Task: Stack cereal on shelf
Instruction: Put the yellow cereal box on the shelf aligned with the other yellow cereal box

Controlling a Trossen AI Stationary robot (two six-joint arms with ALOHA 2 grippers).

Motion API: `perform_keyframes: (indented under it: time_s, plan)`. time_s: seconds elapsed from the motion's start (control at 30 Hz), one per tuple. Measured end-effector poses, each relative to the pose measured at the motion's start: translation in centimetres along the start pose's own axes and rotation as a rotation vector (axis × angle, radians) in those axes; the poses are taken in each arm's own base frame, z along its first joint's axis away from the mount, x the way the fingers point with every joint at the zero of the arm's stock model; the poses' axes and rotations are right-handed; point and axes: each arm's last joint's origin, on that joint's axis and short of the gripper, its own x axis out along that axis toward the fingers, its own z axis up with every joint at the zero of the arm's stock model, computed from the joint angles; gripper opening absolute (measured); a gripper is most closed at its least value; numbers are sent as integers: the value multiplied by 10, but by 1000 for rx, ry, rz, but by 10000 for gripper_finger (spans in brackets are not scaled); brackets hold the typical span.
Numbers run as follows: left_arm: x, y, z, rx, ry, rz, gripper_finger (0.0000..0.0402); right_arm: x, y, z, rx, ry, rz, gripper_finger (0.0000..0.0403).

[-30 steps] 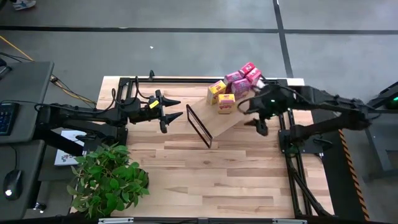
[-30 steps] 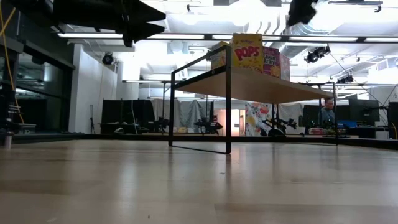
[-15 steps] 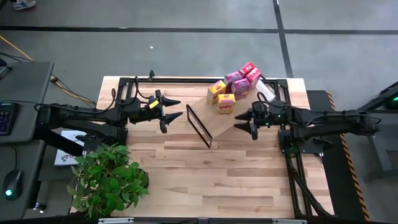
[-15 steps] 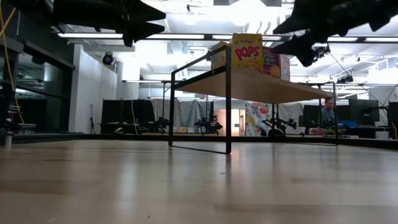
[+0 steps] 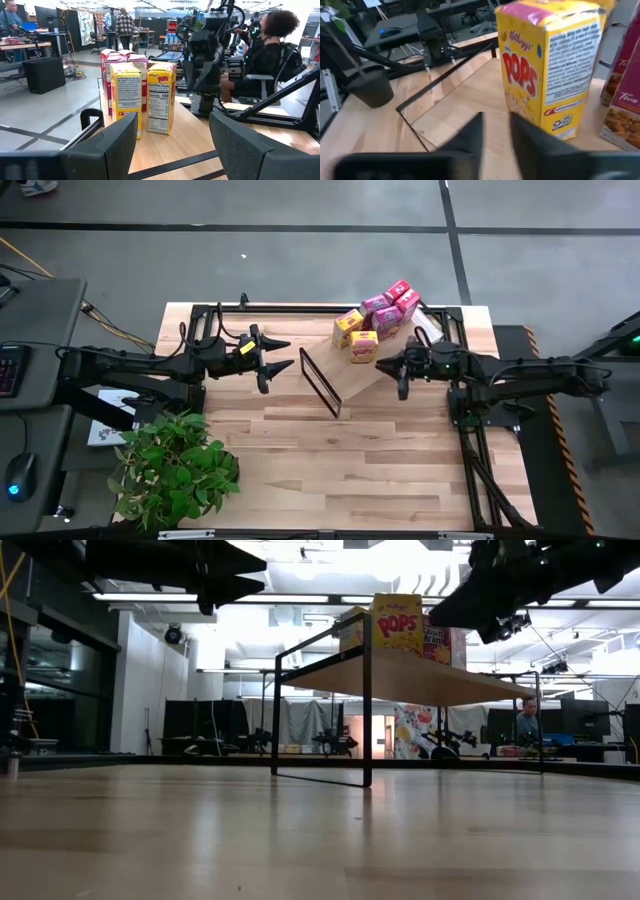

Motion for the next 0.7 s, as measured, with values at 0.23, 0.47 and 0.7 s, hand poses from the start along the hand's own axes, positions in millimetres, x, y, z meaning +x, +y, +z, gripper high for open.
perform_keyframes:
  time_s: [0.23,0.47,0.7]
  plan:
    - [0,0,0,0,-2,0,237,18,-2,-8,-22,53,-40,11]
    - [0,0,0,0,0,0,237,27,-11,-9,-73,71,-100,1]
    - [0,0,0,0,0,0,237,27,-20,-3,-93,68,-164,0]
